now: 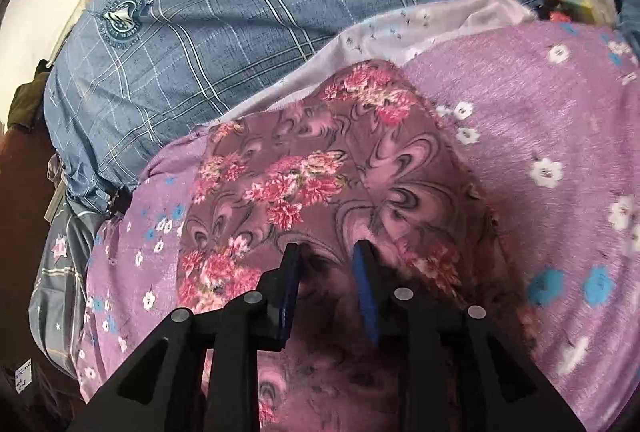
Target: Fold small clothes
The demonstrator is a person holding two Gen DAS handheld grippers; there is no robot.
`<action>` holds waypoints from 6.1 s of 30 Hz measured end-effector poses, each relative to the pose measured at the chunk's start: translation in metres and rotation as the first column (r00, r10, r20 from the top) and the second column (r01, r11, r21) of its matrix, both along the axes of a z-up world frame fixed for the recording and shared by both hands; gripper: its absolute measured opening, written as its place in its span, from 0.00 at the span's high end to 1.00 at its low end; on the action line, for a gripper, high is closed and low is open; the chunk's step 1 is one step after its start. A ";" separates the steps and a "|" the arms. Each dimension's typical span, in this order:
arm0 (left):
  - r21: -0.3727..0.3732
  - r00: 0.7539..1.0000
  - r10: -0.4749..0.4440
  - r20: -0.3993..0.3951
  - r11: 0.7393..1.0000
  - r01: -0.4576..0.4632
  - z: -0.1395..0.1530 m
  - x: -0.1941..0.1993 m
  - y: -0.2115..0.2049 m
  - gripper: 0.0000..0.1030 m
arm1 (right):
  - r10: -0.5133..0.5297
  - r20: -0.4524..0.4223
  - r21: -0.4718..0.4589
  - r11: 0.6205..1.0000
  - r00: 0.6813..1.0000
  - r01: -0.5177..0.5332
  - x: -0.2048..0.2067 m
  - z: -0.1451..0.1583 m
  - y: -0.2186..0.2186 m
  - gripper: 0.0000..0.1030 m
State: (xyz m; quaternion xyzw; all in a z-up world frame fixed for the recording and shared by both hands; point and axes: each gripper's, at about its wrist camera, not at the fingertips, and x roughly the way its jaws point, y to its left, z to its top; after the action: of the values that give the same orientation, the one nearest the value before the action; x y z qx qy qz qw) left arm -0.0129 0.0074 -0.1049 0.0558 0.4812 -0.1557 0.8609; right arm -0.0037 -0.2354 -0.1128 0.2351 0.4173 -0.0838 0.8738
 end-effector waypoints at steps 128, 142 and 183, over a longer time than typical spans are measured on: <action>-0.018 0.971 -0.046 0.237 0.999 0.051 0.001 0.067 -0.054 0.19 | 0.046 -0.152 -0.461 0.881 0.987 -0.112 0.038 0.014 0.039 0.85; -0.047 0.973 -0.039 0.229 0.998 0.050 0.000 0.071 -0.055 0.19 | 0.053 -0.198 -0.533 0.832 0.979 -0.153 0.037 0.002 0.050 0.86; -0.043 0.987 -0.010 0.161 0.999 0.018 -0.008 0.112 -0.037 0.19 | 0.036 -0.084 -0.147 0.988 0.996 -0.048 0.059 0.026 -0.018 0.74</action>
State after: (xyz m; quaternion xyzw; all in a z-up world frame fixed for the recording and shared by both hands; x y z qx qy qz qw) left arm 0.0989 -0.0296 -0.1131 0.0525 0.4061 -0.1674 0.8969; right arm 0.0557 -0.2532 -0.0870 0.1568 0.4501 -0.1055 0.8727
